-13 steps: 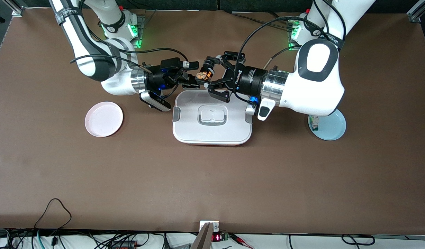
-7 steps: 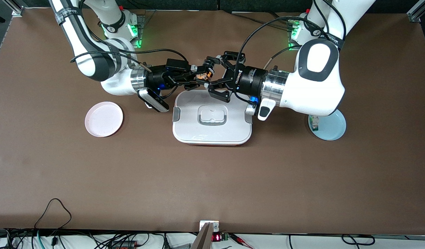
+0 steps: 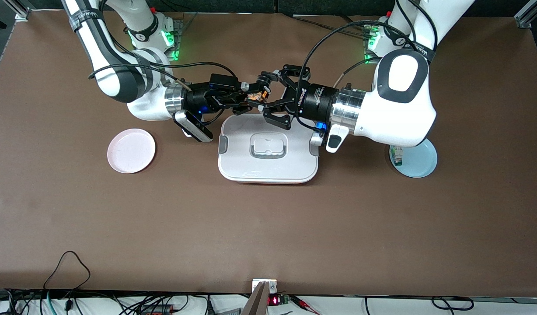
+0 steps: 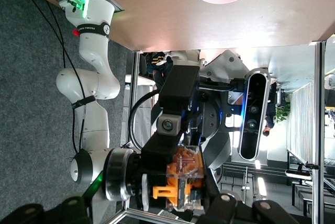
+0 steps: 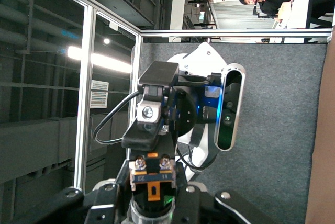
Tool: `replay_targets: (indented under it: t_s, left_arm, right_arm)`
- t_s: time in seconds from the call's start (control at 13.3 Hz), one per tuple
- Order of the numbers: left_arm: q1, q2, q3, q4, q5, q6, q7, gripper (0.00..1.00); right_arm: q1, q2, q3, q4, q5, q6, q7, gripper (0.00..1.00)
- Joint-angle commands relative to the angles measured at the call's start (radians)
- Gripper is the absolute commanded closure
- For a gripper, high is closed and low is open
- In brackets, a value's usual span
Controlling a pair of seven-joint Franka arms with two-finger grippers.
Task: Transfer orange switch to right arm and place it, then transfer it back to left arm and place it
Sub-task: 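Open the left gripper and withdraw while the right gripper carries the switch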
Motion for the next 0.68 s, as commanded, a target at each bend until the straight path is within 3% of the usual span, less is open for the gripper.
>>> replay_targets:
  t_s: [0.0,0.45,0.6]
  left_arm:
    - [-0.009,0.004,0.009,0.034,0.001,-0.001,-0.023,0.0]
    - [-0.011,0.016,0.006,0.059,0.018,-0.003,-0.035,0.0]
    - [-0.009,0.016,0.006,0.058,0.018,-0.003,-0.035,0.0]
  right_arm:
    - [0.001,0.001,0.003,0.013,0.019,0.013,-0.031,0.77]
    - [-0.036,0.003,0.003,0.014,-0.004,0.014,-0.025,0.77]
    - [-0.091,0.003,0.001,0.02,-0.144,0.023,-0.016,0.77]
